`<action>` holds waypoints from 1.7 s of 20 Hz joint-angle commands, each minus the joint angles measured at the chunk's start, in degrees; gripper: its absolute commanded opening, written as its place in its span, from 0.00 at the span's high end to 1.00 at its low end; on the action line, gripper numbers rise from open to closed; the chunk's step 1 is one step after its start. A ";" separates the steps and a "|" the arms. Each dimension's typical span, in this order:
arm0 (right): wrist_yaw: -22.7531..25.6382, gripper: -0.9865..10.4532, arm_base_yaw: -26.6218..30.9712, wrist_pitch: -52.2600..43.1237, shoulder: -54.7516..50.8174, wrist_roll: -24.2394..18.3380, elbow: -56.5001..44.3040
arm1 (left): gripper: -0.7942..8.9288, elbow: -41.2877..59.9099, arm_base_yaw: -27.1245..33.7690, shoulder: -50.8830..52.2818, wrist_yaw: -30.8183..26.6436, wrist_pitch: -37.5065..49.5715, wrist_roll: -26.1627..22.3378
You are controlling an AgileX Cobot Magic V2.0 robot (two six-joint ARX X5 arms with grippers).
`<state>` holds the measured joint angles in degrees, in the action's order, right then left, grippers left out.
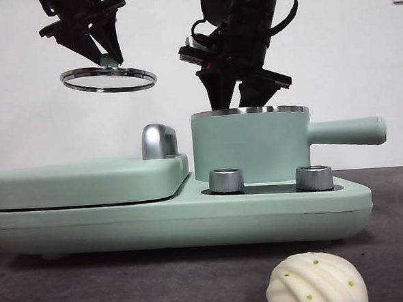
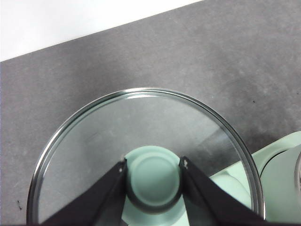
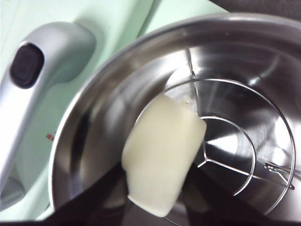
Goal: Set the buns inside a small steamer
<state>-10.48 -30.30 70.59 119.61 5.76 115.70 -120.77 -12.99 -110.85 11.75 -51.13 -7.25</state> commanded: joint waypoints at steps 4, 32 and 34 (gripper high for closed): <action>-0.17 0.70 0.26 0.81 1.40 -0.50 1.73 | 0.77 -2.40 -0.09 -0.17 0.11 1.27 0.44; 0.00 0.48 -1.07 10.93 -18.67 -0.42 5.46 | 0.77 -2.40 -0.09 -0.17 0.11 1.03 0.44; 0.00 0.48 -2.12 10.91 -26.27 0.07 -2.82 | 0.77 -2.40 -0.09 -0.17 0.11 1.05 0.44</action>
<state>-10.50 -32.03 76.93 93.14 5.80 112.97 -120.77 -12.99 -110.85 11.75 -51.24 -7.27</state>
